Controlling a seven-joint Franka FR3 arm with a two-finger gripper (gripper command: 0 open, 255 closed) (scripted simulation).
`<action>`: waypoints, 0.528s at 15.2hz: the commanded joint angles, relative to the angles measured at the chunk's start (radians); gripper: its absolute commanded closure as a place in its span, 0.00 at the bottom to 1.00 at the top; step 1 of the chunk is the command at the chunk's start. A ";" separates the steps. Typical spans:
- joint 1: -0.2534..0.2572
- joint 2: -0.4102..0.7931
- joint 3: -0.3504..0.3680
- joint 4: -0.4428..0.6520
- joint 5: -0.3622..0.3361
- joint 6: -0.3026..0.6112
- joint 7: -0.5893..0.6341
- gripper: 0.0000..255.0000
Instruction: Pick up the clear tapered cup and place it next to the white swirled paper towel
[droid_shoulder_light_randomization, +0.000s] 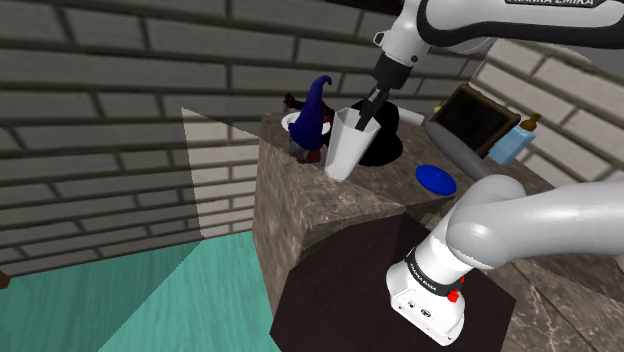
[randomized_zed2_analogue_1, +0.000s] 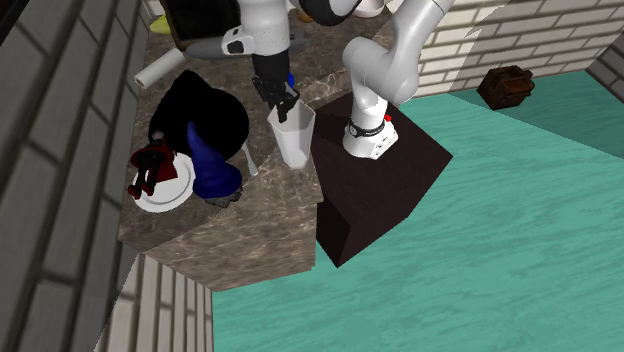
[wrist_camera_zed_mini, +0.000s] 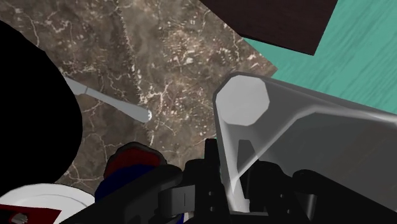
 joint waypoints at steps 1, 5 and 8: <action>0.001 0.001 0.001 0.030 0.000 -0.029 0.004 1.00; 0.002 0.004 0.003 0.085 0.001 -0.081 0.010 1.00; 0.004 0.008 0.004 0.128 0.001 -0.119 0.015 1.00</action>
